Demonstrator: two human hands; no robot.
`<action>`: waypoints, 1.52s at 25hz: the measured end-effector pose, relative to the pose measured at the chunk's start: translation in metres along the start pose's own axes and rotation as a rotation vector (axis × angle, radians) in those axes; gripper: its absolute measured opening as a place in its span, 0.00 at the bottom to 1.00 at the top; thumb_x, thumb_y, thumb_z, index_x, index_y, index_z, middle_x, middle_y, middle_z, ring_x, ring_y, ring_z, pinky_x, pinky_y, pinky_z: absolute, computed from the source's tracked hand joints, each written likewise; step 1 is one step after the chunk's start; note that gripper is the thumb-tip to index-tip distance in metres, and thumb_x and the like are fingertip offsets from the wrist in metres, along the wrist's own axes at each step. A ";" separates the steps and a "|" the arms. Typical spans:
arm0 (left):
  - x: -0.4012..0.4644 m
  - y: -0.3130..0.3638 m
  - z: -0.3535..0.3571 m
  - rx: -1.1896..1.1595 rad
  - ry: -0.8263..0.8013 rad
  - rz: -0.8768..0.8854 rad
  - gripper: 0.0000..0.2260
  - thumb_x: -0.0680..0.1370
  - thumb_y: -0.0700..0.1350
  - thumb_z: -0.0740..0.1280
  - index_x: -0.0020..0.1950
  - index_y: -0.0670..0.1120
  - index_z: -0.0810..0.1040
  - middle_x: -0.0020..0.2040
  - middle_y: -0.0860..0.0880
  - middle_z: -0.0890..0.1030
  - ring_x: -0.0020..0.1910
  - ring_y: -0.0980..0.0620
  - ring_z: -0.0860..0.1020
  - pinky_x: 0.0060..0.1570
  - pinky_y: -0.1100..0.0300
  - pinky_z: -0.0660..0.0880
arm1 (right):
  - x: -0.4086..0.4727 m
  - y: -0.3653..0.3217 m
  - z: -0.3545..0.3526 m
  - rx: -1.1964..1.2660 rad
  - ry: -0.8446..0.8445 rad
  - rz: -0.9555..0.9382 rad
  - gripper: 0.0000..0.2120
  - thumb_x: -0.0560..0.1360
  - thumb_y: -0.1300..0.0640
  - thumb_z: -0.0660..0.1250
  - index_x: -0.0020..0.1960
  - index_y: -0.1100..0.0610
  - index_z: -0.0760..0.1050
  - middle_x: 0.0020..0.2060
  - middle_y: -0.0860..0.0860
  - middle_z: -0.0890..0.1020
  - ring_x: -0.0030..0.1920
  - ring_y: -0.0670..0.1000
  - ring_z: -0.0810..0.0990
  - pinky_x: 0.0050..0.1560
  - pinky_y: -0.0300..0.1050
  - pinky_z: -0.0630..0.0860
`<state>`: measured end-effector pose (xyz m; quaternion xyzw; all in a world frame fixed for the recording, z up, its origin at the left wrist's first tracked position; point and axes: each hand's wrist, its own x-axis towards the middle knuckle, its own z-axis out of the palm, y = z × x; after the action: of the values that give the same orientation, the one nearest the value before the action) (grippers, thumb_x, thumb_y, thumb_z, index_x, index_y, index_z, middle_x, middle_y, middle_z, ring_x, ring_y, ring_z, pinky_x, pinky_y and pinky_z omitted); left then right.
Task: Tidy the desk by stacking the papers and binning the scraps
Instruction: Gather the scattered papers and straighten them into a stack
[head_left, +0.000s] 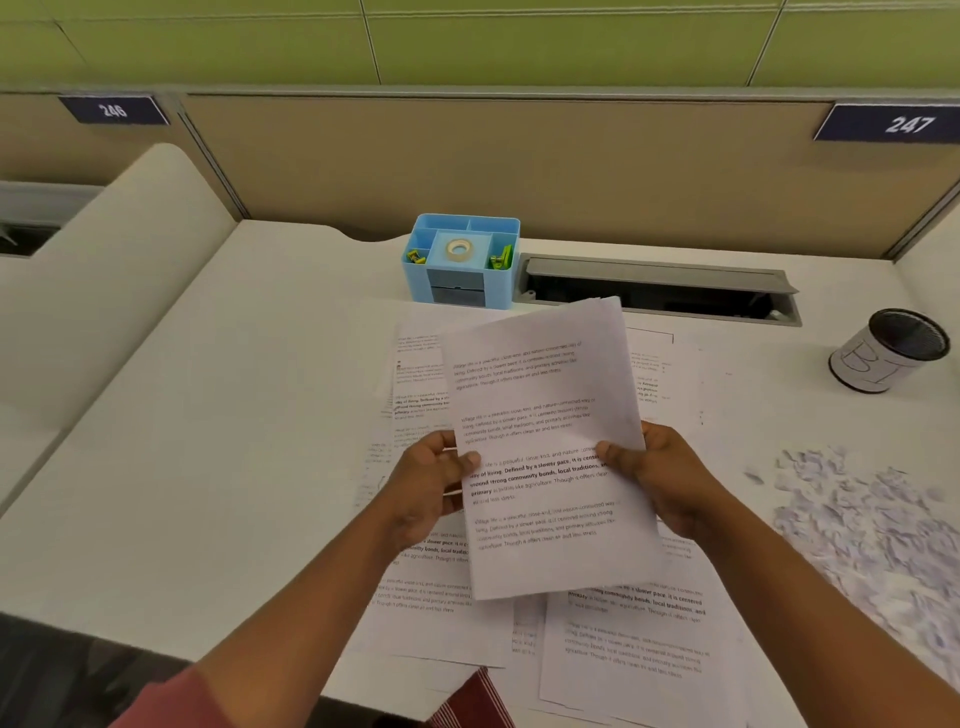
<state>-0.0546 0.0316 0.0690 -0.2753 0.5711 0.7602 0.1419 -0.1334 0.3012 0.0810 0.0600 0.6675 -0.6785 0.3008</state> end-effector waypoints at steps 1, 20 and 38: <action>-0.001 -0.003 0.000 -0.002 -0.009 -0.015 0.11 0.80 0.38 0.69 0.62 0.45 0.77 0.56 0.43 0.86 0.55 0.43 0.84 0.52 0.46 0.81 | 0.002 0.004 0.001 0.021 0.012 0.002 0.11 0.78 0.63 0.70 0.60 0.60 0.80 0.51 0.60 0.86 0.50 0.62 0.86 0.54 0.64 0.82; 0.033 0.010 -0.039 0.432 0.442 0.065 0.21 0.80 0.43 0.70 0.72 0.45 0.72 0.70 0.48 0.73 0.63 0.49 0.74 0.55 0.58 0.71 | 0.043 0.047 0.015 0.095 0.124 0.090 0.17 0.77 0.63 0.71 0.65 0.58 0.77 0.53 0.57 0.86 0.53 0.61 0.85 0.54 0.63 0.82; 0.133 0.053 -0.095 0.407 0.464 -0.007 0.09 0.76 0.44 0.75 0.52 0.45 0.77 0.50 0.50 0.83 0.46 0.52 0.81 0.46 0.57 0.77 | 0.104 0.043 0.032 0.286 0.127 0.214 0.23 0.74 0.64 0.70 0.68 0.57 0.75 0.61 0.59 0.83 0.60 0.63 0.83 0.59 0.68 0.78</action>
<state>-0.1653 -0.0879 0.0150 -0.4093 0.7278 0.5467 0.0625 -0.1866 0.2396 -0.0029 0.2157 0.5719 -0.7252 0.3170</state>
